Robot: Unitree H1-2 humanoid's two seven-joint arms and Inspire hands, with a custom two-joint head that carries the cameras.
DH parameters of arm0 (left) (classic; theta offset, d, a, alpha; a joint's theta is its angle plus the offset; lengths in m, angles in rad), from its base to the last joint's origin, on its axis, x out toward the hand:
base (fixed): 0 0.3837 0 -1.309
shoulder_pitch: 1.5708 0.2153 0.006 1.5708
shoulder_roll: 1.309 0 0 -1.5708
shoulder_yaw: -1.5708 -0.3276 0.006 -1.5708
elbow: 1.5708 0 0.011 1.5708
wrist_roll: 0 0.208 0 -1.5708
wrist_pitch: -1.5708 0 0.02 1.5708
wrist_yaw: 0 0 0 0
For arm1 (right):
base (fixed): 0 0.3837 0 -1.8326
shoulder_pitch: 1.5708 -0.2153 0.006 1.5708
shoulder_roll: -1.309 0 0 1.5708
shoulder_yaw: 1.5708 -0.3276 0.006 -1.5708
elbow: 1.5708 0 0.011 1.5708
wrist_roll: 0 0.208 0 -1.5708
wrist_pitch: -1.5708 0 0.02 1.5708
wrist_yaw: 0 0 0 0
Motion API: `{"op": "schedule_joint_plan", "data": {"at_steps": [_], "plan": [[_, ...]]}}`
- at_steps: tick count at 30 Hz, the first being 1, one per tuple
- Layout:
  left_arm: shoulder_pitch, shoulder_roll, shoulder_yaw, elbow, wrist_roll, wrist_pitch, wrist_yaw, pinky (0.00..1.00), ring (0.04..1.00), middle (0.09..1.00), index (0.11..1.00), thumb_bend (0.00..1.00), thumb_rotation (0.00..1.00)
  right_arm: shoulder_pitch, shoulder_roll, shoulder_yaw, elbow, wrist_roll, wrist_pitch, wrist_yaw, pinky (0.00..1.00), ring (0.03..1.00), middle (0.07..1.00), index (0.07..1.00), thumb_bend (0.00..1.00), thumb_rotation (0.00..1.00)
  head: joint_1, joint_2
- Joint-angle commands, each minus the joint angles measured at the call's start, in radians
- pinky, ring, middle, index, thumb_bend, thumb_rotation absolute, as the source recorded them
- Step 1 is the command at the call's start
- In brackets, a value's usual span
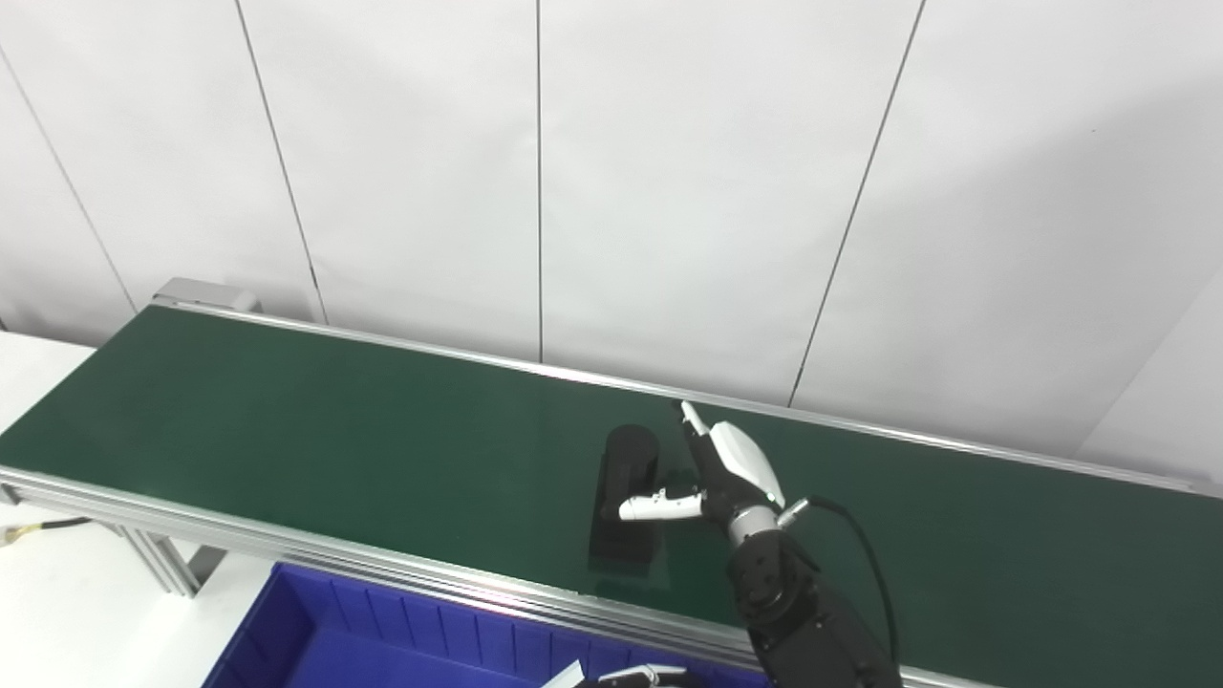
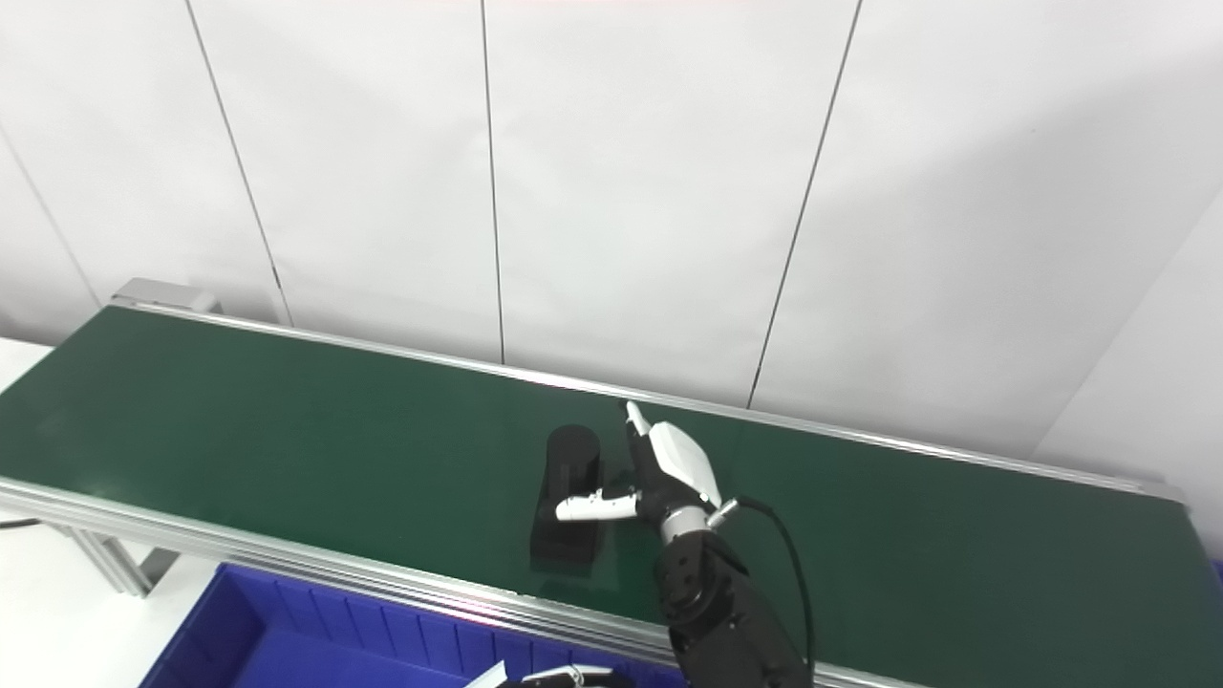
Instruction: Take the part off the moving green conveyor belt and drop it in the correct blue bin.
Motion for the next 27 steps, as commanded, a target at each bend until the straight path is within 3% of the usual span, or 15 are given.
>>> {"op": "schedule_joint_plan", "data": {"at_steps": [1,7,10,14,15,16,17,19,21,22,24,27], "plan": [[0.0,0.001,-0.001,-0.044,-0.015,-0.011,-0.001,0.64,0.725,0.799,0.825,0.9,0.16,-0.074,0.021,0.009,0.008,-0.009,-0.043,-0.039,0.87,0.913,0.959,0.99,1.0,0.44,-0.002,0.006],[0.011,0.006,-0.008,-0.077,-0.018,0.014,-0.009,0.65,0.741,0.812,0.823,0.89,0.18,-0.093,0.044,0.026,0.053,-0.003,-0.009,-0.039,0.96,0.933,0.95,0.971,0.98,0.4,-0.008,0.017],[0.014,0.004,-0.01,-0.084,-0.021,0.013,-0.007,0.66,0.755,0.824,0.819,0.88,0.16,-0.087,0.06,0.003,0.07,0.028,-0.044,-0.06,0.94,0.924,0.938,0.949,0.96,0.35,-0.011,0.021],[0.013,0.001,-0.01,-0.083,-0.03,0.011,-0.009,0.65,0.75,0.824,0.822,0.88,0.16,-0.068,0.09,-0.077,0.103,0.127,-0.164,-0.114,0.58,0.681,0.794,0.807,0.81,0.07,-0.016,0.025],[0.014,0.0,-0.01,-0.085,-0.034,0.016,-0.011,0.65,0.751,0.824,0.823,0.88,0.15,-0.066,0.093,-0.095,0.115,0.153,-0.2,-0.109,0.55,0.608,0.727,0.763,0.69,0.02,-0.015,0.027],[0.014,-0.001,-0.011,-0.087,-0.036,0.021,-0.012,0.65,0.753,0.825,0.823,0.88,0.15,-0.066,0.095,-0.106,0.125,0.17,-0.225,-0.105,0.54,0.589,0.708,0.75,0.66,0.01,-0.014,0.027],[0.012,-0.001,-0.011,-0.082,-0.034,0.014,-0.01,0.65,0.746,0.822,0.824,0.89,0.16,-0.066,0.097,-0.118,0.141,0.189,-0.255,-0.102,0.59,0.522,0.605,0.701,0.59,0.0,-0.013,0.027],[0.009,-0.001,-0.011,-0.075,-0.032,0.004,-0.007,0.64,0.741,0.82,0.824,0.89,0.16,-0.069,0.101,-0.141,0.17,0.224,-0.29,-0.099,0.62,0.485,0.545,0.674,0.55,0.0,-0.013,0.026],[0.005,-0.003,-0.01,-0.069,-0.037,0.004,-0.008,0.63,0.735,0.819,0.827,0.89,0.17,-0.071,0.105,-0.162,0.189,0.256,-0.305,-0.094,0.56,0.462,0.511,0.546,0.52,0.0,-0.013,0.025],[0.004,-0.003,-0.01,-0.066,-0.041,0.005,-0.01,0.63,0.734,0.819,0.828,0.89,0.16,-0.072,0.106,-0.168,0.196,0.266,-0.309,-0.093,0.41,0.423,0.49,0.527,0.52,0.0,-0.013,0.025],[-0.001,-0.004,-0.008,-0.06,-0.046,0.007,-0.011,0.63,0.736,0.819,0.828,0.89,0.15,-0.07,0.107,-0.174,0.201,0.274,-0.312,-0.101,0.28,0.388,0.469,0.517,0.51,0.0,-0.013,0.025],[-0.007,-0.006,-0.007,-0.053,-0.034,0.01,-0.001,0.65,0.74,0.815,0.821,0.9,0.15,-0.07,0.107,-0.175,0.206,0.274,-0.309,-0.128,0.27,0.395,0.489,0.508,0.51,0.0,-0.015,0.021]]}}
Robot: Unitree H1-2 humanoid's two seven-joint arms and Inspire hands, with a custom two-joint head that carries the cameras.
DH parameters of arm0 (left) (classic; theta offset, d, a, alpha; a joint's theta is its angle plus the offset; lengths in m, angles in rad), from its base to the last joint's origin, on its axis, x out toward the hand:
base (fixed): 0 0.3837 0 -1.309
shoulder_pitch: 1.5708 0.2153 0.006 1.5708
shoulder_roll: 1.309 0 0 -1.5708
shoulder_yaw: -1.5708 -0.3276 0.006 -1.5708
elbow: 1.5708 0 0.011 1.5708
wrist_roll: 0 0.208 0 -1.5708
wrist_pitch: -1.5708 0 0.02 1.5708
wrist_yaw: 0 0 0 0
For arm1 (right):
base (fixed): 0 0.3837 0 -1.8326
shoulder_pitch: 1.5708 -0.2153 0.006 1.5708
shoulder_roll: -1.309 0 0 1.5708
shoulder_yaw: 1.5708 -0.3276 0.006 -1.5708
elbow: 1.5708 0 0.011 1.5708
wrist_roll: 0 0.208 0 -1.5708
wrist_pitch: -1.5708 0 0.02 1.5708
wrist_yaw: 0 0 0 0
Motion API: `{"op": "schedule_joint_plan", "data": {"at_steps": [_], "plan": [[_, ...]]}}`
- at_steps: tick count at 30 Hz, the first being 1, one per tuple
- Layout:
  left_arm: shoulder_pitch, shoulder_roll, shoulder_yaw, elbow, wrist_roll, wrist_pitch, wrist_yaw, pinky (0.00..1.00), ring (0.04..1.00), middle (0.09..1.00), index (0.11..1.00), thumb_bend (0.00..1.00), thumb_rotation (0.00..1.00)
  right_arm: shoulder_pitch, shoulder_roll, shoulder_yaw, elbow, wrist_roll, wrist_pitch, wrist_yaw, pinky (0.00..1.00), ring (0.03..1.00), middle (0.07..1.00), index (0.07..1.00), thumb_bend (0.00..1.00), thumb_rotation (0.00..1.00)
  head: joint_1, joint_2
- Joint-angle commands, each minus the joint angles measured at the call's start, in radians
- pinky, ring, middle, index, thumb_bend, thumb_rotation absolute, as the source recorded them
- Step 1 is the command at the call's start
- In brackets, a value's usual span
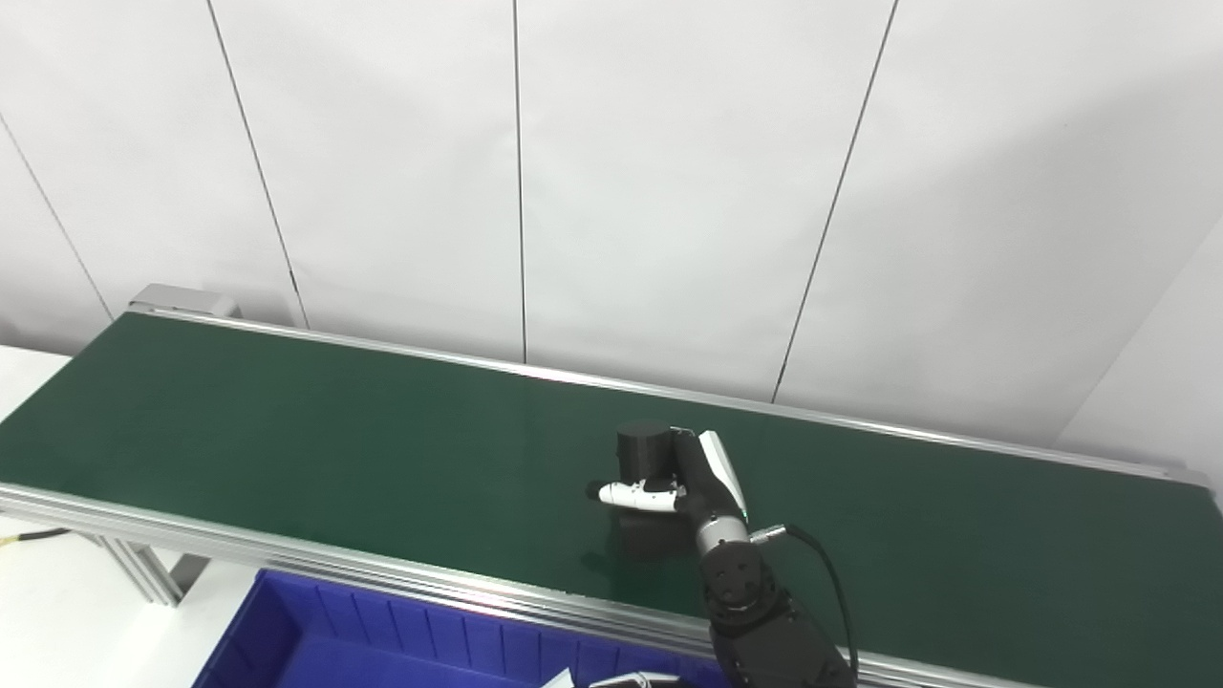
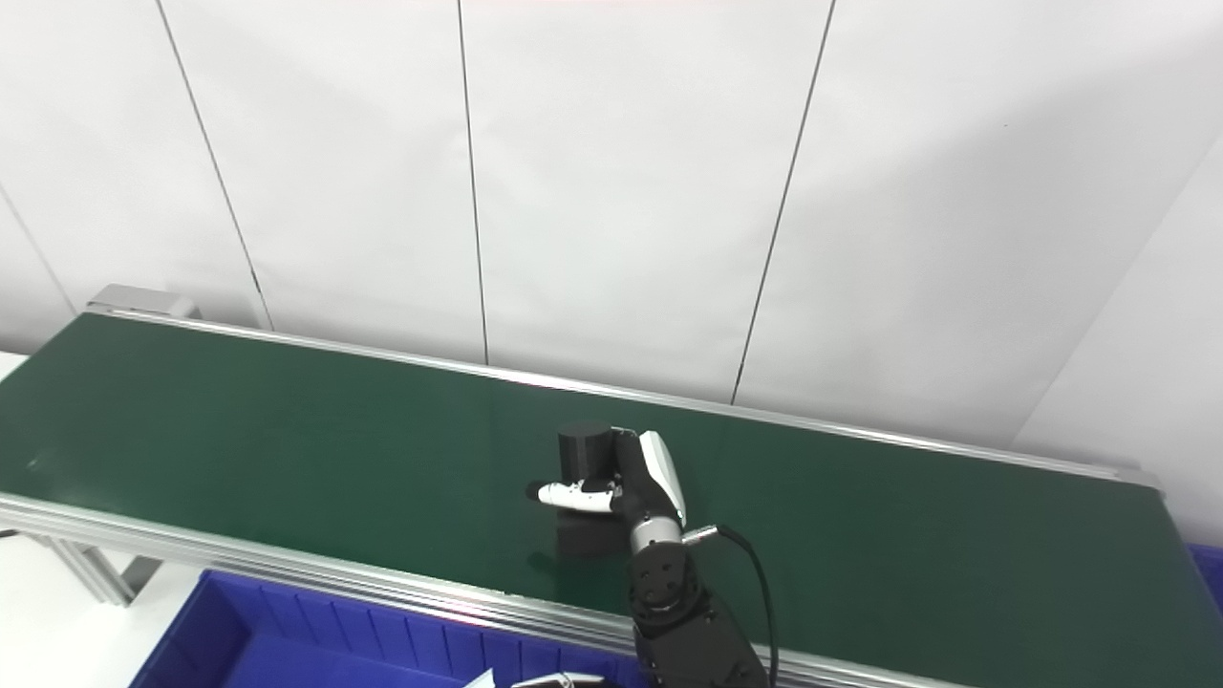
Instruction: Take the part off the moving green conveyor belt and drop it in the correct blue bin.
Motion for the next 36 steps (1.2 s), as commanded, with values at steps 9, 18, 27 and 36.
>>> {"op": "schedule_joint_plan", "data": {"at_steps": [9,18,27,36], "plan": [[-0.041,-0.016,0.021,0.032,0.009,-0.042,0.035,0.68,0.791,0.838,0.811,0.9,0.16,0.024,-0.001,-0.013,-0.114,-0.001,-0.039,-0.072,0.4,0.427,0.517,0.483,0.51,0.0,-0.026,-0.007],[-0.052,-0.014,0.045,0.073,-0.031,-0.09,0.024,0.78,0.86,0.884,0.833,0.87,0.17,0.179,-0.048,-0.055,-0.37,0.061,-0.069,-0.018,0.41,0.44,0.525,0.473,0.51,0.0,-0.083,0.017],[-0.043,-0.019,0.058,0.053,-0.036,-0.084,0.034,0.81,0.87,0.892,0.873,0.83,0.18,0.428,-0.128,-0.114,-0.876,0.173,0.025,0.11,0.5,0.493,0.516,0.447,0.51,0.0,-0.086,0.068],[-0.028,-0.014,0.072,-0.046,0.046,0.025,0.076,0.81,0.873,0.916,0.889,0.79,0.2,0.657,-0.235,-0.147,-1.129,0.163,0.012,0.173,0.42,0.452,0.546,0.449,0.51,0.0,-0.109,0.139]]}}
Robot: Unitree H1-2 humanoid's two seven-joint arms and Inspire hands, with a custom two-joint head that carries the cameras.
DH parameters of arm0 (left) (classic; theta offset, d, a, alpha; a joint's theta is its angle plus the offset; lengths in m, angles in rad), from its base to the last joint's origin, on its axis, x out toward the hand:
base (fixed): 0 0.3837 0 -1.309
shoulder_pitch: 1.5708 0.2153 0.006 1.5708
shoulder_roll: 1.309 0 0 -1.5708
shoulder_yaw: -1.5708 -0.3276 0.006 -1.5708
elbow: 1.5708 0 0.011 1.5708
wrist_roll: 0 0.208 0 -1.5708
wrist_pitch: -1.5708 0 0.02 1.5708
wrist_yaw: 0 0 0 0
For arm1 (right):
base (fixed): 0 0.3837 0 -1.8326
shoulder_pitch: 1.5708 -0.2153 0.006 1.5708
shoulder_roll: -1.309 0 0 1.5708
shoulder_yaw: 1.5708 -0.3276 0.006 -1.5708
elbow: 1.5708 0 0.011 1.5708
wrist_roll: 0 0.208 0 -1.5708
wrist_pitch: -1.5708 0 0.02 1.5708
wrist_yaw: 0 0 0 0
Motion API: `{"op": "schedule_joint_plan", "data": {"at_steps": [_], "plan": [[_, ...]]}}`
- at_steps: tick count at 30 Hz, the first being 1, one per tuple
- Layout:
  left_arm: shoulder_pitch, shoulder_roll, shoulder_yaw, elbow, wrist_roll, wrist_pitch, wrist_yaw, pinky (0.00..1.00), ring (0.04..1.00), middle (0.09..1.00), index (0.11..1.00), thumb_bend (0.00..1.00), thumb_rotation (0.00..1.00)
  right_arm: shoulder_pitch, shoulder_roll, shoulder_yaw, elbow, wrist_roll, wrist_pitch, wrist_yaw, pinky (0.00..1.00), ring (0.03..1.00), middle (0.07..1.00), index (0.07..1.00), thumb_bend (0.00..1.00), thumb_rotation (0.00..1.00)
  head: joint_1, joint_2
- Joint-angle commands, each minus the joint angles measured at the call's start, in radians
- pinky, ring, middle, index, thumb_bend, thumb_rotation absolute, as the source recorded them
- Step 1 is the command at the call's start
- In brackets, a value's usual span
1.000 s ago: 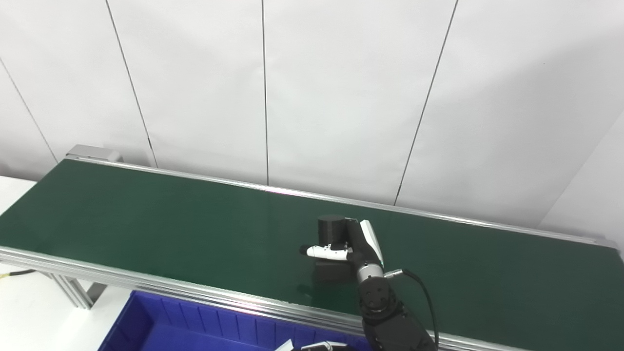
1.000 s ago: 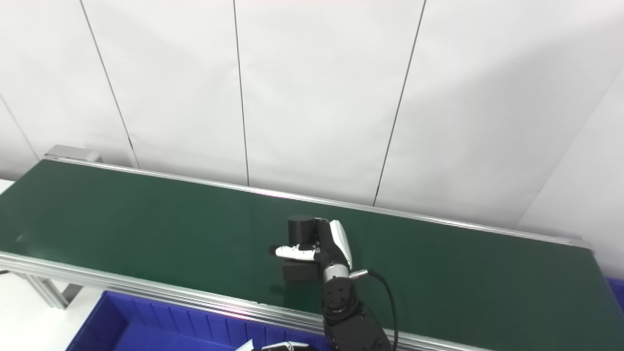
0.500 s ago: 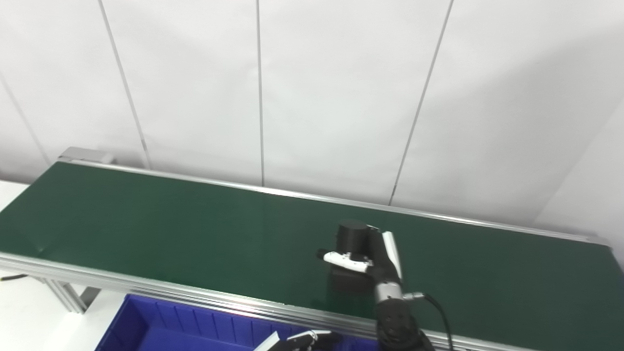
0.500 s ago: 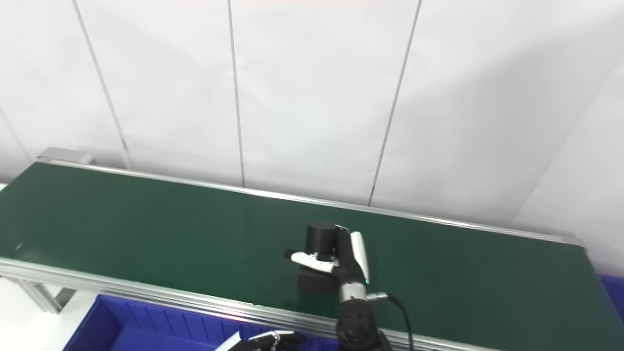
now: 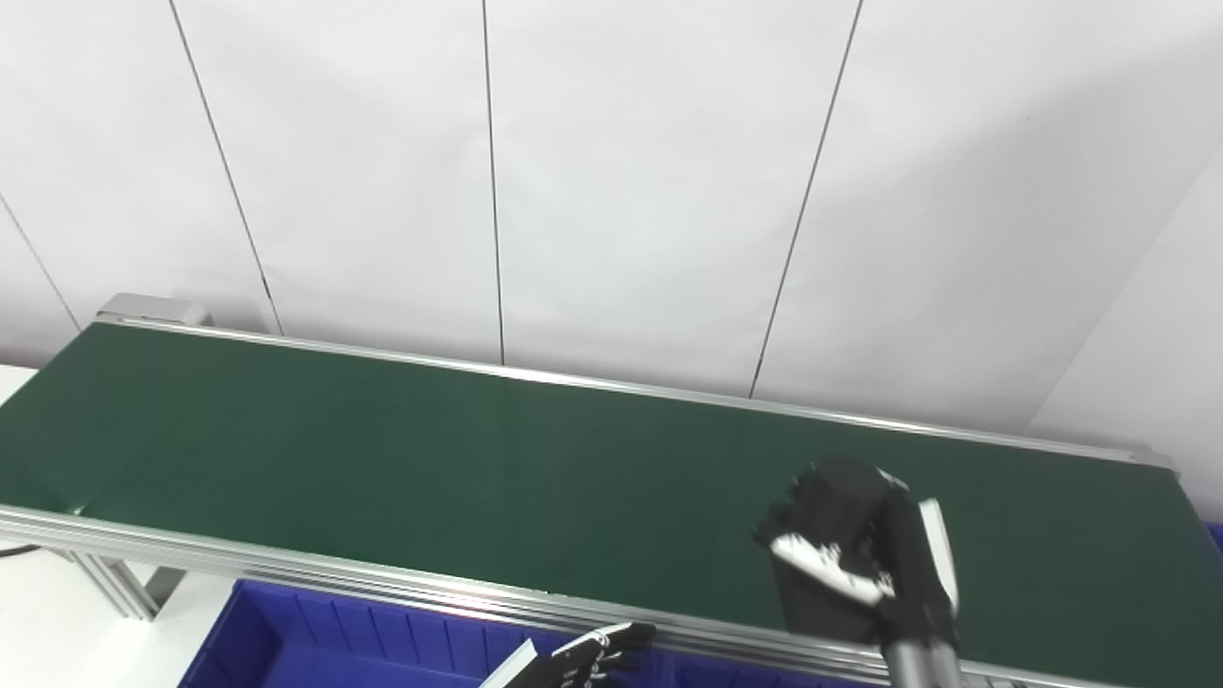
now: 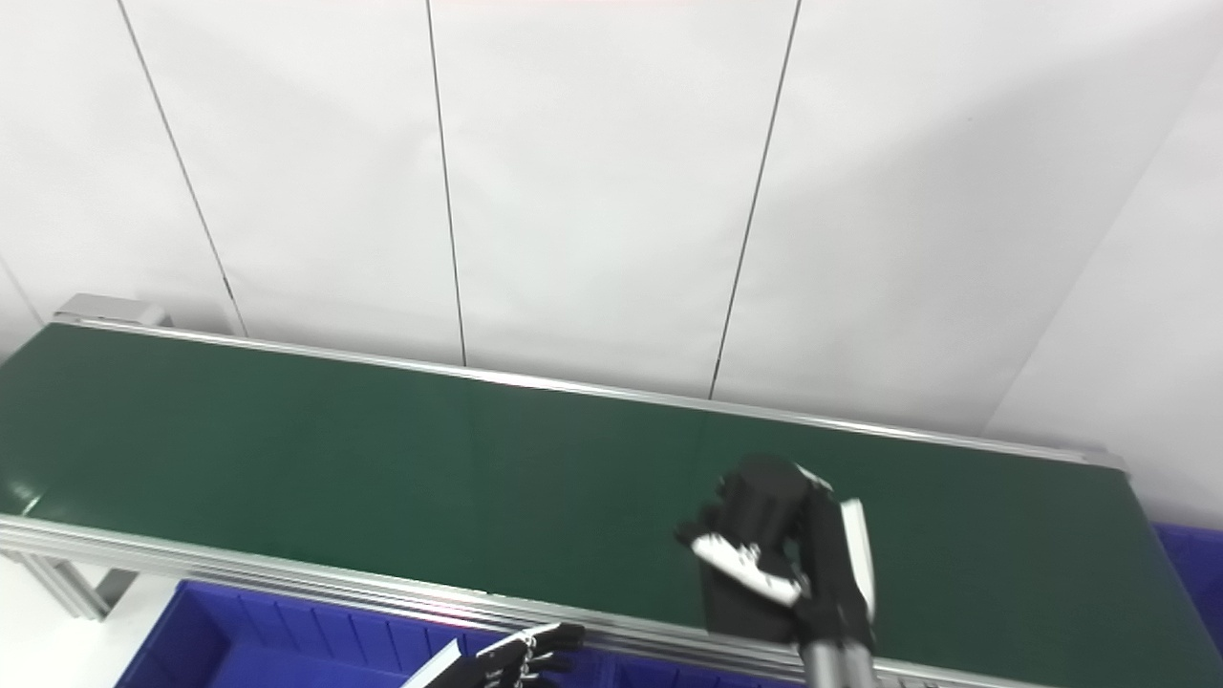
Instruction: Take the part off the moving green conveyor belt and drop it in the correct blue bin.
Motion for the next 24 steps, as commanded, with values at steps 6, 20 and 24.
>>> {"op": "schedule_joint_plan", "data": {"at_steps": [6,20,24], "plan": [[0.013,0.003,0.026,-0.156,0.034,0.117,0.033,0.8,0.87,0.921,0.89,0.74,0.12,0.108,-0.07,-0.009,-0.148,-0.016,-0.063,0.042,0.46,0.485,0.534,0.44,0.51,0.0,-0.02,0.061],[0.025,0.031,0.052,-0.276,-0.001,0.192,0.02,0.79,0.837,0.881,0.862,0.78,0.15,0.209,-0.127,0.018,-0.196,-0.11,0.004,0.092,0.5,0.501,0.525,0.44,0.51,0.0,-0.079,0.163],[0.021,0.052,0.055,-0.308,-0.013,0.227,0.012,0.81,0.855,0.891,0.879,0.76,0.14,0.212,-0.137,0.037,-0.193,-0.185,0.025,0.108,0.43,0.463,0.531,0.459,0.51,0.0,-0.093,0.165]]}}
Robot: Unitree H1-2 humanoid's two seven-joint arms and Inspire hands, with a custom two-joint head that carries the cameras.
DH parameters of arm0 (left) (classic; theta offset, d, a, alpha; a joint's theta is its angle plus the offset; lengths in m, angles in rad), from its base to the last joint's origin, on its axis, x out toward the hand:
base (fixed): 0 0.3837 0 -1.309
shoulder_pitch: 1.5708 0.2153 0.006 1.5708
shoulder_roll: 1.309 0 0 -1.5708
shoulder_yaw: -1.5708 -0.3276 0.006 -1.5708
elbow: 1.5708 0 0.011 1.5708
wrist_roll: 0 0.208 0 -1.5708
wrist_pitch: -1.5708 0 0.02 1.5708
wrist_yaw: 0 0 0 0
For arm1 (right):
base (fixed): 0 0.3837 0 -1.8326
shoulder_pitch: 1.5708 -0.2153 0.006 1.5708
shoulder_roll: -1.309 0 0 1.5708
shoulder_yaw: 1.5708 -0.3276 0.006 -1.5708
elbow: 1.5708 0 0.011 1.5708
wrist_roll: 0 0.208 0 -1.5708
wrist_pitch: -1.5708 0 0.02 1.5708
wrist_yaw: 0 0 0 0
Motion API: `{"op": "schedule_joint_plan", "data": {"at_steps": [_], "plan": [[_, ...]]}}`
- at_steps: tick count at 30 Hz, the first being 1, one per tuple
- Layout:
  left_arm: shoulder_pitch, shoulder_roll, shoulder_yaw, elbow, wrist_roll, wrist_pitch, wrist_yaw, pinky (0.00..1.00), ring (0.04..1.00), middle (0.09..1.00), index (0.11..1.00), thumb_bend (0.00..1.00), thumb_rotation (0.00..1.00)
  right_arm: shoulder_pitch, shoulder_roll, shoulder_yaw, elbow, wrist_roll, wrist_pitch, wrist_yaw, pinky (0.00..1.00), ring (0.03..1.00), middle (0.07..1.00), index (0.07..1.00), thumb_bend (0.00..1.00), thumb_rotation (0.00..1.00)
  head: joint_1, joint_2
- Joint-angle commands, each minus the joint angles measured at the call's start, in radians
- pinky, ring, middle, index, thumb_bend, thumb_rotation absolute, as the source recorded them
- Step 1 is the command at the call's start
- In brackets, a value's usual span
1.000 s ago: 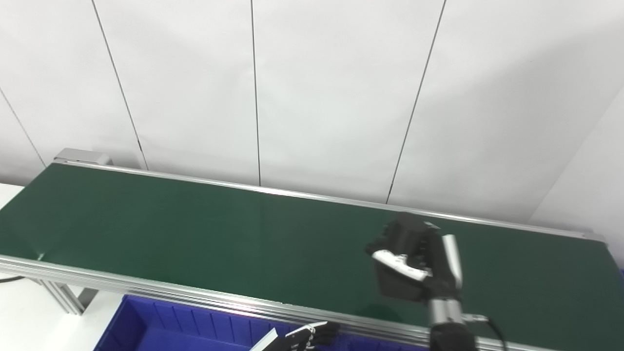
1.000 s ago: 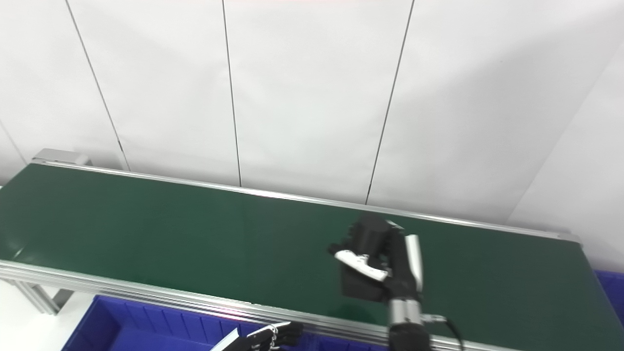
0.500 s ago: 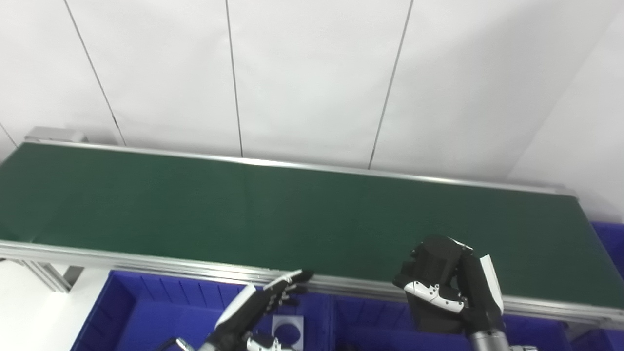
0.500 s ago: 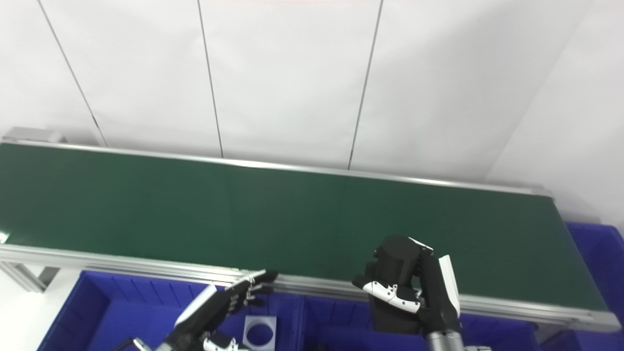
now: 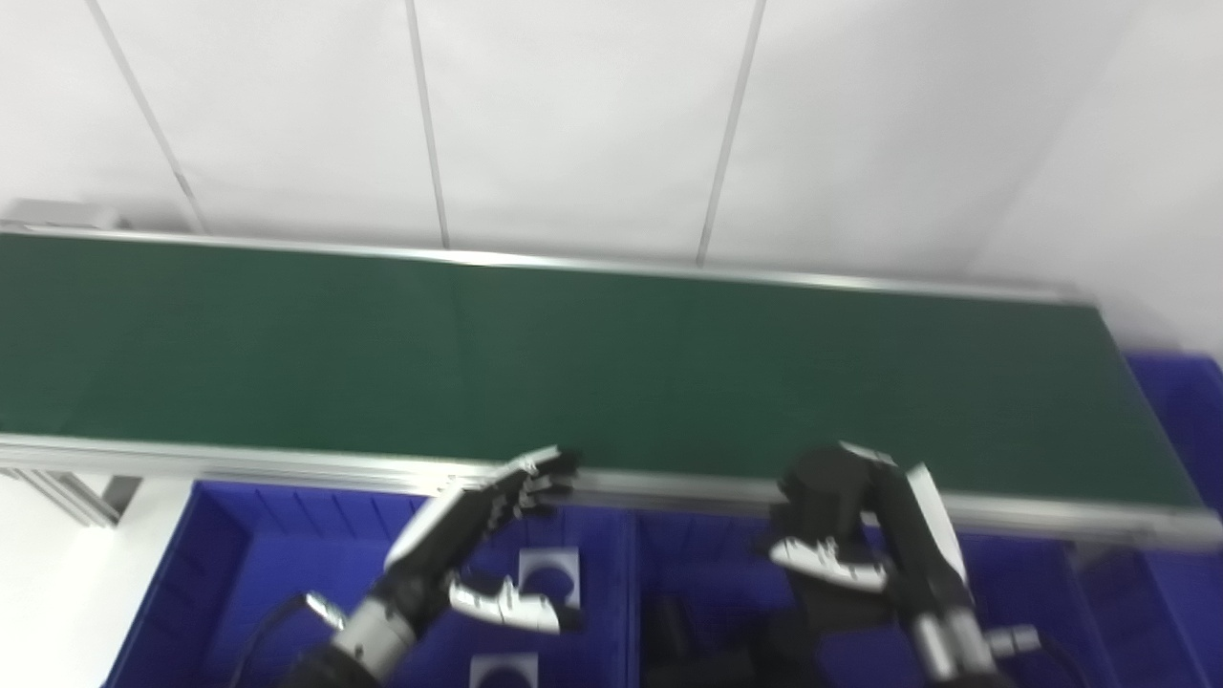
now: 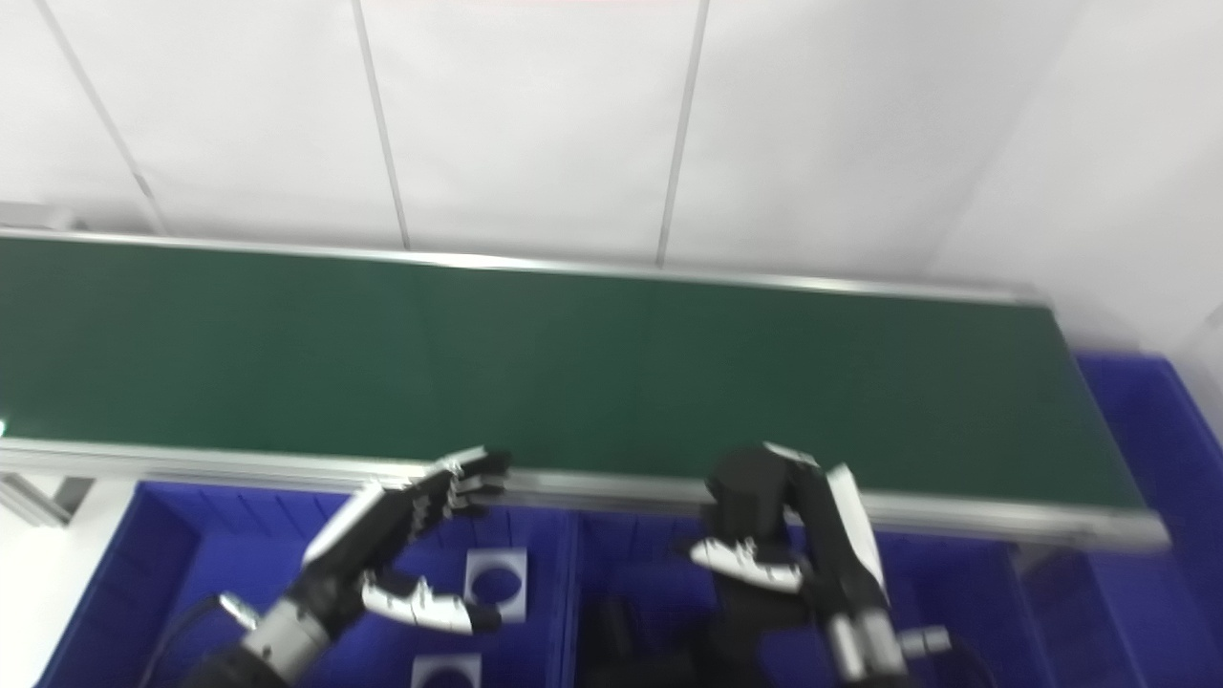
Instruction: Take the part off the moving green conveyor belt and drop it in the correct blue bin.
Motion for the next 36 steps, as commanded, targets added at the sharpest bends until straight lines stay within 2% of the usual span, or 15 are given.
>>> {"op": "schedule_joint_plan", "data": {"at_steps": [1,5,7,12,15,22,25,26,28,29,30,31,32,34,36], "plan": [[-0.011,0.014,0.008,-0.043,-0.013,0.003,-0.004,0.8,0.851,0.887,0.876,0.76,0.13,-0.007,0.0,0.0,-0.04,-0.027,0.019,0.001,0.42,0.46,0.531,0.46,0.51,0.0,0.0,0.013],[-0.012,0.018,0.013,-0.051,-0.043,0.023,-0.008,0.77,0.842,0.88,0.861,0.78,0.08,-0.006,0.003,0.018,-0.063,-0.091,0.106,0.027,0.36,0.431,0.528,0.48,0.51,0.0,-0.01,0.022],[-0.013,0.027,0.013,-0.047,-0.044,0.013,-0.011,0.76,0.839,0.879,0.859,0.78,0.08,-0.006,-0.007,0.041,-0.085,-0.157,0.181,0.059,0.34,0.425,0.536,0.482,0.51,0.0,-0.009,0.026],[-0.009,0.037,0.016,-0.044,-0.056,0.003,-0.018,0.77,0.837,0.88,0.857,0.78,0.09,-0.011,-0.023,0.099,-0.132,-0.303,0.309,0.128,0.34,0.427,0.545,0.479,0.51,0.0,-0.015,0.024],[-0.005,0.041,0.017,-0.053,-0.061,0.007,-0.02,0.77,0.838,0.879,0.86,0.77,0.09,-0.017,-0.039,0.135,-0.144,-0.376,0.341,0.159,0.39,0.437,0.54,0.476,0.51,0.0,-0.024,0.017],[-0.004,0.048,0.016,-0.045,-0.062,-0.008,-0.021,0.78,0.839,0.878,0.86,0.77,0.1,-0.025,-0.053,0.178,-0.142,-0.457,0.374,0.223,0.35,0.406,0.524,0.509,0.51,0.0,-0.029,0.006],[-0.001,0.043,0.019,-0.034,-0.065,-0.021,-0.014,0.77,0.835,0.87,0.851,0.78,0.1,-0.028,-0.055,0.193,-0.138,-0.483,0.387,0.253,0.35,0.446,0.486,0.496,0.51,0.0,-0.033,0.001],[-0.001,0.043,0.019,-0.033,-0.066,-0.024,-0.013,0.77,0.834,0.868,0.851,0.78,0.1,-0.03,-0.055,0.198,-0.135,-0.491,0.392,0.263,0.41,0.455,0.513,0.488,0.51,0.0,-0.034,0.002],[-0.002,0.045,0.017,-0.03,-0.069,-0.029,-0.016,0.77,0.838,0.87,0.854,0.77,0.1,-0.033,-0.05,0.2,-0.132,-0.498,0.409,0.279,0.5,0.608,0.728,0.495,0.51,0.1,-0.036,0.001],[-0.003,0.045,0.017,-0.029,-0.07,-0.03,-0.017,0.78,0.84,0.871,0.856,0.77,0.1,-0.033,-0.048,0.2,-0.131,-0.501,0.414,0.283,0.52,0.642,0.777,0.62,0.57,0.05,-0.036,0.0],[-0.004,0.045,0.017,-0.027,-0.07,-0.031,-0.017,0.78,0.841,0.872,0.857,0.77,0.1,-0.032,-0.052,0.208,-0.132,-0.523,0.415,0.286,0.53,0.66,0.801,0.685,0.61,0.02,-0.032,-0.005],[-0.004,0.044,0.016,-0.025,-0.07,-0.032,-0.017,0.77,0.838,0.87,0.855,0.77,0.09,-0.032,-0.056,0.213,-0.133,-0.539,0.415,0.287,0.56,0.745,0.886,0.765,0.67,0.03,-0.031,-0.006],[-0.002,0.043,0.016,-0.024,-0.069,-0.036,-0.016,0.77,0.837,0.869,0.855,0.77,0.09,-0.029,-0.062,0.222,-0.136,-0.565,0.41,0.286,0.57,0.774,0.915,0.792,0.69,0.03,-0.026,-0.009],[0.001,0.041,0.015,-0.021,-0.067,-0.045,-0.014,0.76,0.834,0.867,0.851,0.77,0.09,-0.024,-0.071,0.234,-0.14,-0.6,0.396,0.281,0.76,0.929,0.991,0.874,0.77,0.09,-0.02,-0.013],[0.003,0.041,0.014,-0.013,-0.062,-0.06,-0.012,0.75,0.832,0.865,0.85,0.77,0.09,-0.015,-0.073,0.238,-0.146,-0.616,0.382,0.267,0.82,0.97,0.997,0.902,0.8,0.1,-0.016,-0.015]]}}
